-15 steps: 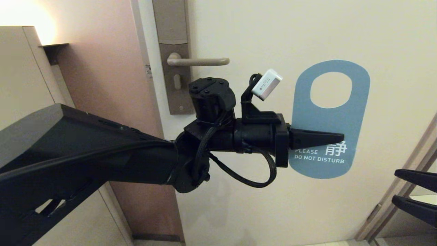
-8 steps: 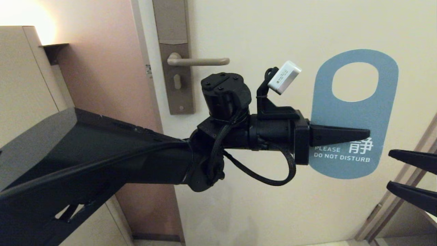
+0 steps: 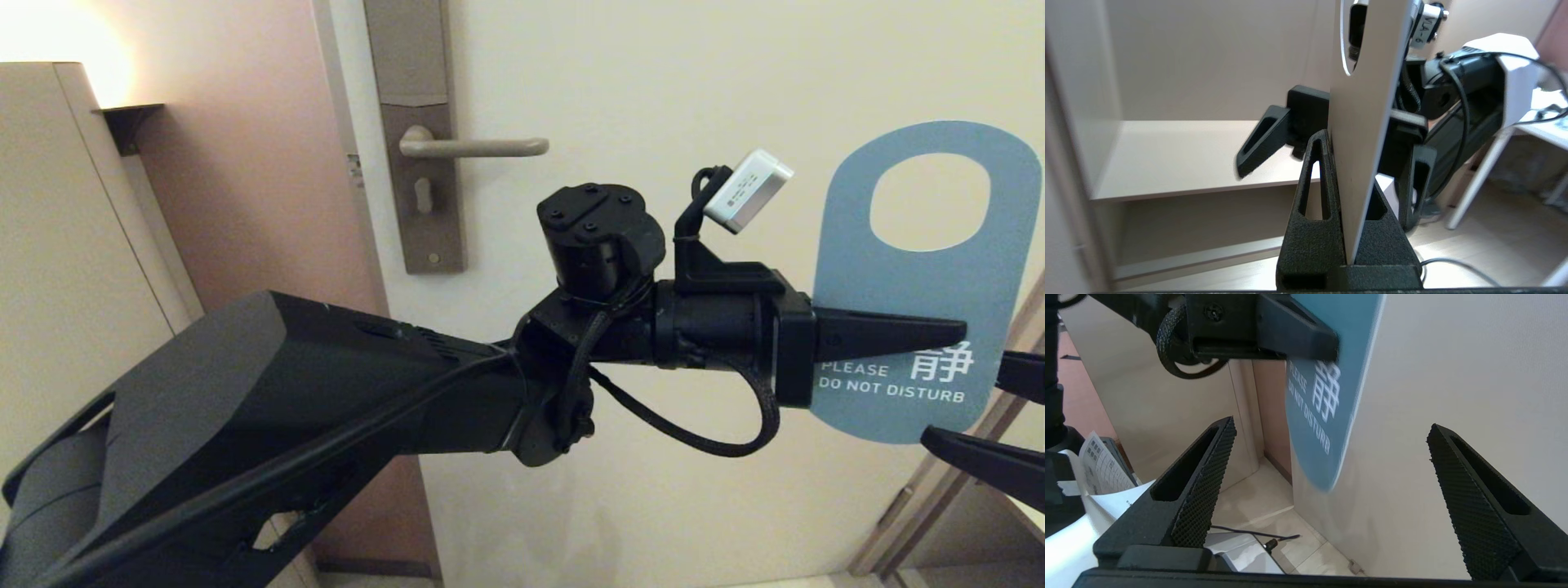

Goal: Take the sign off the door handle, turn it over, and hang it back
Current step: Hand it to the other hand

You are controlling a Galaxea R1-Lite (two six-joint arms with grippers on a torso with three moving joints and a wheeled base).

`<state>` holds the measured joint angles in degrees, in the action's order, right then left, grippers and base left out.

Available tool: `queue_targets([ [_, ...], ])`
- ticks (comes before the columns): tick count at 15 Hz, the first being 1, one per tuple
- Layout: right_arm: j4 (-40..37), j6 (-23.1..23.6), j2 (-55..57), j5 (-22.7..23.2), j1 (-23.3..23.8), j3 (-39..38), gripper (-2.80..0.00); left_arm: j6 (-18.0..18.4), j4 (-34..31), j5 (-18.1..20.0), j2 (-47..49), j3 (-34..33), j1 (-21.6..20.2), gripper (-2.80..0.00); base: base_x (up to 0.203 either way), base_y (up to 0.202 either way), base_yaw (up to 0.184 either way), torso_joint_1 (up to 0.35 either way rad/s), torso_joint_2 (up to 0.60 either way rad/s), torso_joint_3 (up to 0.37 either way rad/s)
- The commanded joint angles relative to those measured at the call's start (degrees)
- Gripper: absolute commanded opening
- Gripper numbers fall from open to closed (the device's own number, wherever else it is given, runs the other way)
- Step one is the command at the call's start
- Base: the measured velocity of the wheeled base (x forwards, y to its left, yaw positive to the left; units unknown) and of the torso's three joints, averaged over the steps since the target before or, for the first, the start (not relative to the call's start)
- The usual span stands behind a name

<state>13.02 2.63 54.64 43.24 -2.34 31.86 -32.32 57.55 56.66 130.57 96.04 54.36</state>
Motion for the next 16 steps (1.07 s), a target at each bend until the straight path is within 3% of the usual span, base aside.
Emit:
queue_targets([
  [1,0.08,0.0,-1.23,0.27,-0.03,-0.02,0.0,-0.73,0.45,0.28,2.14,1.77,0.57,-2.8,0.0,0.0,0.0,0.0,0.0,0.0],
  [7,-0.01,0.09,-2.17,2.9,-0.03,-0.31,0.0,-1.0,0.54,0.28,4.94,6.15,1.77,-2.8,0.0,0.0,0.0,0.0,0.0,0.0],
  [16,-0.01,0.09,-3.05,3.17,-0.03,-1.8,0.0,-2.66,0.54,0.05,7.51,11.17,2.85,-2.8,0.0,0.0,0.0,0.0,0.0,0.0],
])
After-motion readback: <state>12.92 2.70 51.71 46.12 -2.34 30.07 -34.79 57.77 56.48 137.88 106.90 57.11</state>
